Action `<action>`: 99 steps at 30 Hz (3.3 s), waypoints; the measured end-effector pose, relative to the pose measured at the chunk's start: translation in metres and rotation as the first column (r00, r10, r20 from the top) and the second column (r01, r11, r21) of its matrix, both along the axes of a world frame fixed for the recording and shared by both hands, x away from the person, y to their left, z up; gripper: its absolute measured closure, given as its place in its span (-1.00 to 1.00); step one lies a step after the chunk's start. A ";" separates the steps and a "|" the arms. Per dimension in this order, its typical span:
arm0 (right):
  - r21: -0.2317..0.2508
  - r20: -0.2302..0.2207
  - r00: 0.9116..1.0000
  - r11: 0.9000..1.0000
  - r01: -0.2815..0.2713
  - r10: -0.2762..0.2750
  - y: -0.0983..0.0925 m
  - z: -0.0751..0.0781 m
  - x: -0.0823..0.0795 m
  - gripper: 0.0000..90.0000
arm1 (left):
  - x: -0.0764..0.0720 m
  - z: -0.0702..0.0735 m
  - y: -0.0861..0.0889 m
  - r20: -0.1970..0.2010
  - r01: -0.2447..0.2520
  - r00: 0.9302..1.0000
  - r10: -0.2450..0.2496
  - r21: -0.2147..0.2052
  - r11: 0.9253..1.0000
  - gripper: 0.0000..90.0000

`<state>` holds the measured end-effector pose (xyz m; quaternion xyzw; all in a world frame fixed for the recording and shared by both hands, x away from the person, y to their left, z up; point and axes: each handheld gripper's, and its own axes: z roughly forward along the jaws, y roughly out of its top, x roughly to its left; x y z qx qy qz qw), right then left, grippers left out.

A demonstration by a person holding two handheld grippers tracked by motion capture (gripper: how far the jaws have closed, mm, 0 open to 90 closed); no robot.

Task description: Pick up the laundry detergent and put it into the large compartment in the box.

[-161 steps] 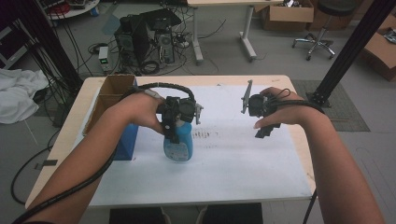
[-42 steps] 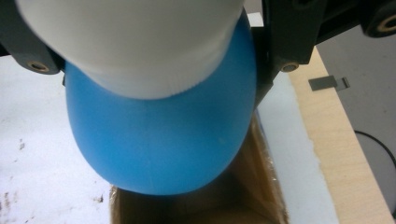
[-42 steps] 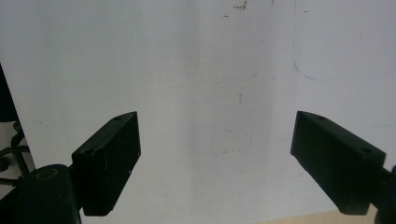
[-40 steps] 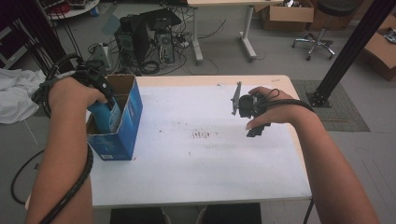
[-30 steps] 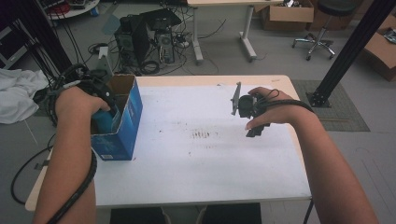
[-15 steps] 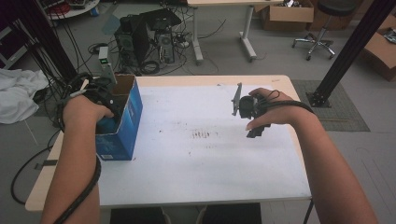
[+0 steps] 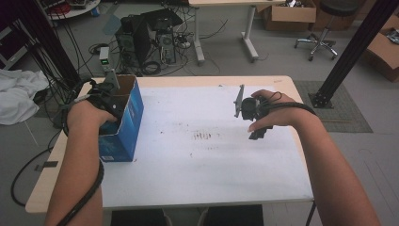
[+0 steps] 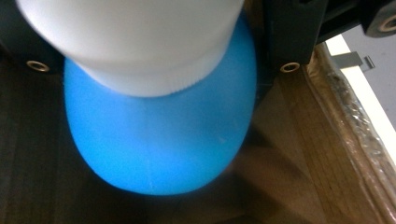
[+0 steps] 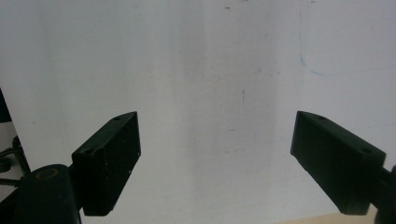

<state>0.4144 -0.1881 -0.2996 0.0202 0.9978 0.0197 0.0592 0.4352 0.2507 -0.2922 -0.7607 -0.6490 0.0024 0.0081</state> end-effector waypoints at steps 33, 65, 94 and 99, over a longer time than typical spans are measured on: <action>0.008 0.005 1.000 1.000 0.001 -0.001 -0.001 0.003 -0.003 -0.65 | -0.003 0.018 -0.003 0.036 -0.010 0.999 0.009 0.010 1.000 -0.27; 0.013 0.007 1.000 1.000 -0.006 0.006 0.000 0.005 -0.004 -0.65 | -0.009 0.045 -0.005 0.043 -0.015 0.999 0.014 0.036 0.999 -0.59; 0.010 0.006 1.000 1.000 -0.001 0.001 0.000 0.008 -0.006 -0.65 | -0.018 0.082 -0.005 0.082 0.049 0.995 -0.054 0.063 0.997 -1.00; 0.010 0.007 1.000 1.000 0.003 -0.003 -0.001 0.010 -0.006 -0.65 | -0.020 0.092 -0.010 0.098 0.088 0.991 -0.093 0.059 0.994 -1.00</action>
